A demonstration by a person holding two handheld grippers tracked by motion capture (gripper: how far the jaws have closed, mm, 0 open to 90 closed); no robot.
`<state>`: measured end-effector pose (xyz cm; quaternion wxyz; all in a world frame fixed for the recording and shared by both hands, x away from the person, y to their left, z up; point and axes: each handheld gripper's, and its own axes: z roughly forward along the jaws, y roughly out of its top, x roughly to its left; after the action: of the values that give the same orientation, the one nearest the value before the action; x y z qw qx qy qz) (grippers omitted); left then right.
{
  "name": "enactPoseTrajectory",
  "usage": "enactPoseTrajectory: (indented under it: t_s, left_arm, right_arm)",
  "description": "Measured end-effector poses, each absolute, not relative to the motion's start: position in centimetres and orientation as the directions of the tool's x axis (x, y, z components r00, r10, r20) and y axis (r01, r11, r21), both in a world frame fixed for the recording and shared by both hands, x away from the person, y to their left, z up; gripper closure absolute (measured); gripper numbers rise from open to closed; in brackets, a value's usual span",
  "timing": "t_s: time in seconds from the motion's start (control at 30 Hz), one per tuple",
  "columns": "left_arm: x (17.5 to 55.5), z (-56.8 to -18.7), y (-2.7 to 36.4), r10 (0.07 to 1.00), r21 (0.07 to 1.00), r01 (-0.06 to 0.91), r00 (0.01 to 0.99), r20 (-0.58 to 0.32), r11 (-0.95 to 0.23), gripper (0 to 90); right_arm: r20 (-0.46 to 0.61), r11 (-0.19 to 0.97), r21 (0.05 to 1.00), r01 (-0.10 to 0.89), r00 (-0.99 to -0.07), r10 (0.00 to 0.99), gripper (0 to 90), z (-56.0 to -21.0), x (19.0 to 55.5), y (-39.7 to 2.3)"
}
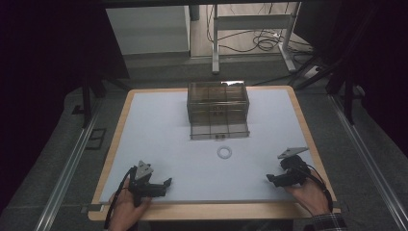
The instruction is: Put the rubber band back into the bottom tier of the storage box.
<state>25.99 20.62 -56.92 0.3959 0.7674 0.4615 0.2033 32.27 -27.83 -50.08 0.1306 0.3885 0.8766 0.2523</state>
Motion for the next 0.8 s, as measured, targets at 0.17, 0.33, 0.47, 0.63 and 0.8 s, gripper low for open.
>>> enactPoseTrajectory:
  t_s: [0.17, 0.33, 0.47, 0.63, 0.8]
  left_arm:
    - [26.0, -56.9, 20.6, 0.869, 0.795, 0.547, 0.491, -0.053, -0.261, 0.0]
    - [26.0, -56.9, 20.6, 0.869, 0.795, 0.547, 0.491, -0.053, -0.261, 0.0]
    - [26.0, -56.9, 20.6, 0.869, 0.795, 0.547, 0.492, -0.053, -0.261, 0.0]
    - [26.0, -56.9, 20.6, 0.869, 0.795, 0.547, 0.491, -0.053, -0.261, 0.0]
    - [26.0, -56.9, 20.6, 0.869, 0.795, 0.547, 0.491, -0.053, -0.261, 0.0]
  right_arm:
    - [-0.032, 0.579, 0.538, 0.612, -0.672, 0.740, 23.7, -49.7, 32.6, -27.3]
    - [-0.028, 0.584, 0.529, 0.615, -0.675, 0.737, 25.7, -49.5, 32.9, -27.0]
    - [-0.023, 0.586, 0.524, 0.618, -0.678, 0.735, 26.8, -49.4, 33.1, -26.9]
    - [-0.022, 0.590, 0.517, 0.620, -0.679, 0.734, 28.5, -49.1, 33.5, -26.6]
    - [-0.006, 0.593, 0.500, 0.631, -0.683, 0.731, 31.7, -49.2, 34.0, -26.3]
